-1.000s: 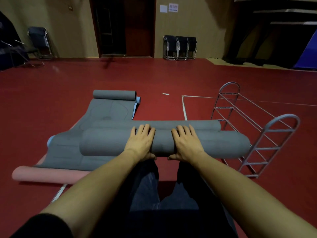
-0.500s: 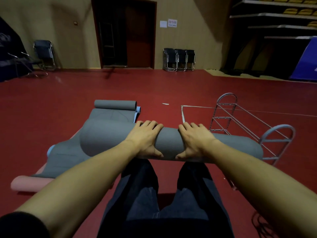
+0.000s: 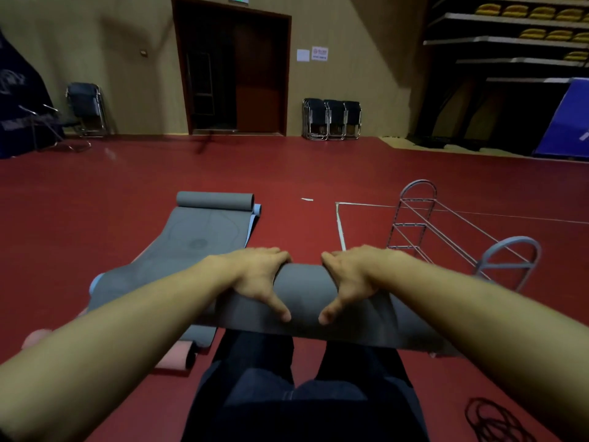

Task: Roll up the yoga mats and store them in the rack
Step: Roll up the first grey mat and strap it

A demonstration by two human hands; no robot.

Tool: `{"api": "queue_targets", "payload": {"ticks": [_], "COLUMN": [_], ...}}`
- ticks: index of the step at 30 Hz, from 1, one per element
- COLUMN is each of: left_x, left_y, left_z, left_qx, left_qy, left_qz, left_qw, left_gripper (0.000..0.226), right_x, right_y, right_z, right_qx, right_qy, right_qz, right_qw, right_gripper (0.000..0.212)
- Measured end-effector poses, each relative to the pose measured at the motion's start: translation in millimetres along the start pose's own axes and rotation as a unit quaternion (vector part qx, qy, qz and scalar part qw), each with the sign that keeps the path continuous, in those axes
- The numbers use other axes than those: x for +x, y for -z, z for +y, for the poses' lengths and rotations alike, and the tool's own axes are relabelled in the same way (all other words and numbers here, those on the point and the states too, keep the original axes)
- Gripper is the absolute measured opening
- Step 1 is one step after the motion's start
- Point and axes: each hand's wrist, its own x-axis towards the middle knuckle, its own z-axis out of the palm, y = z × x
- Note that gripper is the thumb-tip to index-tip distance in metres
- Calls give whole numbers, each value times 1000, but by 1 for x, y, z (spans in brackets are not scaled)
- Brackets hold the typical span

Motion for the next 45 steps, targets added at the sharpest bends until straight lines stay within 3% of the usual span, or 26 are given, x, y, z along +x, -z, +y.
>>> {"api": "queue_targets", "payload": {"ticks": [4,7,13,19,22,27,32,37,40,45], "left_x": [0,1,4,4,5,5,5,8,10,15], "left_y": [-45,-60,-60,-57,-57,-62,-62,-65,-66,-60], "left_z": [0,2,1,0,-5,-12,-9,-7,-6,-7], "left_qx": [-66,-54,-102,-89,-108,-149,-122,-59,-46,-99], "left_qy": [9,2,32,31,29,29,40,33,30,42], "left_qz": [-95,-106,-137,-121,-97,-31,-25,-49,-45,-33], "left_qw": [993,993,985,988,989,988,991,996,997,994], "left_gripper": [105,104,94,118,120,96,90,115,120,104], "right_x": [9,12,9,10,11,8,11,12,9,5], "right_y": [-40,-53,-58,-65,-69,-73,-73,-77,-82,-75], "right_z": [-15,-18,-9,-2,3,9,11,11,11,11], "right_qx": [109,147,222,198,227,262,208,193,193,188], "right_qy": [6,-2,-19,-20,-11,-10,-17,-9,-5,-16], "right_qz": [-109,-142,-132,-114,-88,-67,-43,-38,-15,-7], "right_qw": [988,979,966,973,970,963,977,980,981,982], "right_gripper": [119,113,107,125,122,105,120,120,104,85]}}
